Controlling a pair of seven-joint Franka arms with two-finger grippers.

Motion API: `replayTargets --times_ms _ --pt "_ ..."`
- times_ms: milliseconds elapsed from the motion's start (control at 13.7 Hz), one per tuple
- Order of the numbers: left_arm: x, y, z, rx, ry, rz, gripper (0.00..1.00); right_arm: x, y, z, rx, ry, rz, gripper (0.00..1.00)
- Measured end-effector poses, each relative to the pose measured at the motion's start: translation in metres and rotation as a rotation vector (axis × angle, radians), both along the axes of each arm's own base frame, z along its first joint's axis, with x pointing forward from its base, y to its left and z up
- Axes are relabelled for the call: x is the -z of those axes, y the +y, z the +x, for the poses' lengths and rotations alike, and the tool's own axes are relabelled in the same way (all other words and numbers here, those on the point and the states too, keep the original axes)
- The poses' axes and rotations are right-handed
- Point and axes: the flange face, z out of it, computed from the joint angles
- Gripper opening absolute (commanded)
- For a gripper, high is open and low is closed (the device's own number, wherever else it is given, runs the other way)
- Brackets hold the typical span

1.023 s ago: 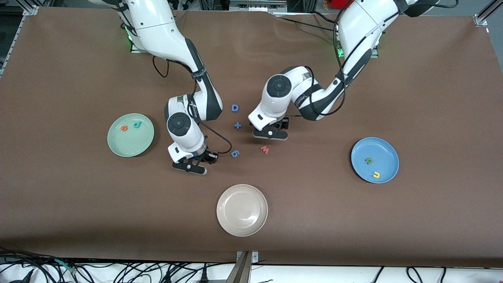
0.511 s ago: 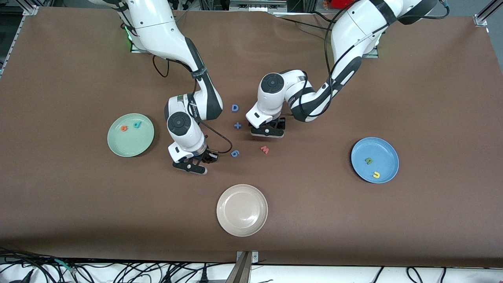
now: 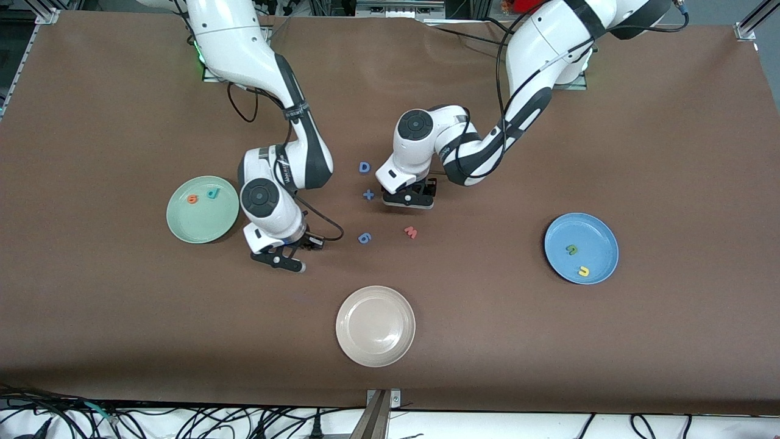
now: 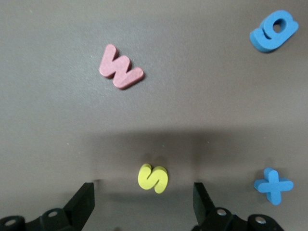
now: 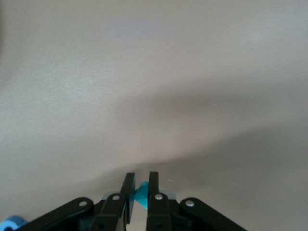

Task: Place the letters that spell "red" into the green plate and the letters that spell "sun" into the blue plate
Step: 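Carry the teal r to the green plate while the left gripper grasps the s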

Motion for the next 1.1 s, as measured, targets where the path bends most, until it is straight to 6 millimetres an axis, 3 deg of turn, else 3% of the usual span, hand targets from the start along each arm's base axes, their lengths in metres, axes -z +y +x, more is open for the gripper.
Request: replayTargets --times_ms 219,438,584,730,877,1096 --pt "0.006 -0.001 0.001 -0.001 -0.007 0.01 0.79 -0.039 -0.041 0.008 -0.015 0.076 -0.015 0.11" --pt "0.008 -0.004 0.008 -0.008 -0.016 0.006 0.59 -0.071 -0.107 0.014 -0.016 0.175 -0.037 0.11" --pt "0.005 -0.006 0.01 -0.009 -0.022 0.001 0.47 -0.083 -0.154 0.014 -0.031 0.23 -0.049 0.11" --pt "0.003 -0.007 0.012 -0.011 -0.026 -0.001 0.36 -0.082 -0.198 0.01 -0.052 0.26 -0.056 0.11" --pt "0.002 -0.008 0.012 -0.011 -0.027 -0.002 0.28 -0.067 -0.231 0.0 -0.046 0.289 -0.058 0.11" --pt "0.001 -0.009 0.012 -0.01 -0.03 -0.003 0.19 -0.037 -0.253 -0.014 -0.025 0.298 -0.074 0.12"
